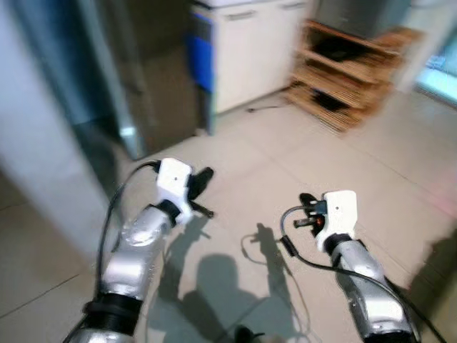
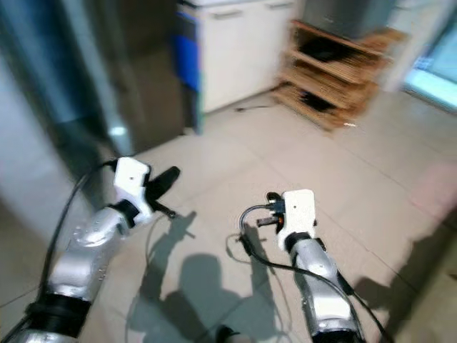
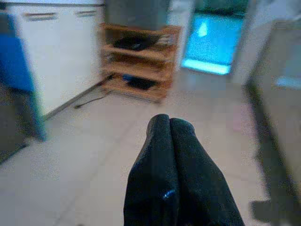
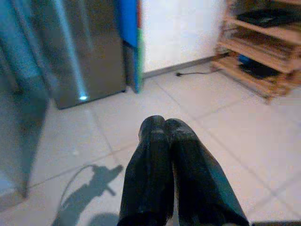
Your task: Setting the table
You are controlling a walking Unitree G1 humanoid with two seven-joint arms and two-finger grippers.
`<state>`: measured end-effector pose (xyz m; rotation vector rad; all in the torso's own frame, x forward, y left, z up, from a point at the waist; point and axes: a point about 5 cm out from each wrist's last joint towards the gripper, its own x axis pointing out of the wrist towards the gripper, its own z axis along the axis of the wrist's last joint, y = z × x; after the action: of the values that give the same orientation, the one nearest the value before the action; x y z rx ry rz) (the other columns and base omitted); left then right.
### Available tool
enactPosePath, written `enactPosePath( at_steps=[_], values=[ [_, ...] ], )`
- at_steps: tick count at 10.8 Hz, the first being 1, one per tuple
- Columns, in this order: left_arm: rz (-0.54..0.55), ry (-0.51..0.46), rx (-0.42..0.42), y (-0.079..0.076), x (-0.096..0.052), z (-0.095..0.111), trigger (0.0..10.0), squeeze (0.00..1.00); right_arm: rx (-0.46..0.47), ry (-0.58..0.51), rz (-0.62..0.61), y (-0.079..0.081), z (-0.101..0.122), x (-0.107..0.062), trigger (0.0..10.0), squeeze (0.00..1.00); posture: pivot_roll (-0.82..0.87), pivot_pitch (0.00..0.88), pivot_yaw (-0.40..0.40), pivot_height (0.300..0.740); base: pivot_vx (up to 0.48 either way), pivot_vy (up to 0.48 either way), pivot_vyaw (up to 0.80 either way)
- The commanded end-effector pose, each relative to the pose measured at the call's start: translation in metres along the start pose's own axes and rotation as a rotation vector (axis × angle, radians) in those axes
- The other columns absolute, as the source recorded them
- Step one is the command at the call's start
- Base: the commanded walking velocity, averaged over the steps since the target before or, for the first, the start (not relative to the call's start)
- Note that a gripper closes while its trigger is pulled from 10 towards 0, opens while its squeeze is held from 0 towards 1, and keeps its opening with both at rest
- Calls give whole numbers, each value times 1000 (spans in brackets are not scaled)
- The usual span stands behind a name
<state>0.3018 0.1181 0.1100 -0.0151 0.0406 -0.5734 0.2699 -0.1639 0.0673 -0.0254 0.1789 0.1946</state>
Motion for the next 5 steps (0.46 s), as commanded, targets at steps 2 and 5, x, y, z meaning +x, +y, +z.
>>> enactPosePath(
  at_steps=[2, 5],
  values=[
    [-6, -1, 17, 3, -3, 0, 10000, 0, -2, -12, 4, 0, 3, 3, 10000, 0, -24, 0, 0, 740, 0, 0, -616],
    [-14, -9, 29, 3, -2, 2, 10000, 0, -3, -12, 4, 0, 2, 3, 10000, 0, -25, 0, 1, 740, 0, 0, -615]
  ],
)
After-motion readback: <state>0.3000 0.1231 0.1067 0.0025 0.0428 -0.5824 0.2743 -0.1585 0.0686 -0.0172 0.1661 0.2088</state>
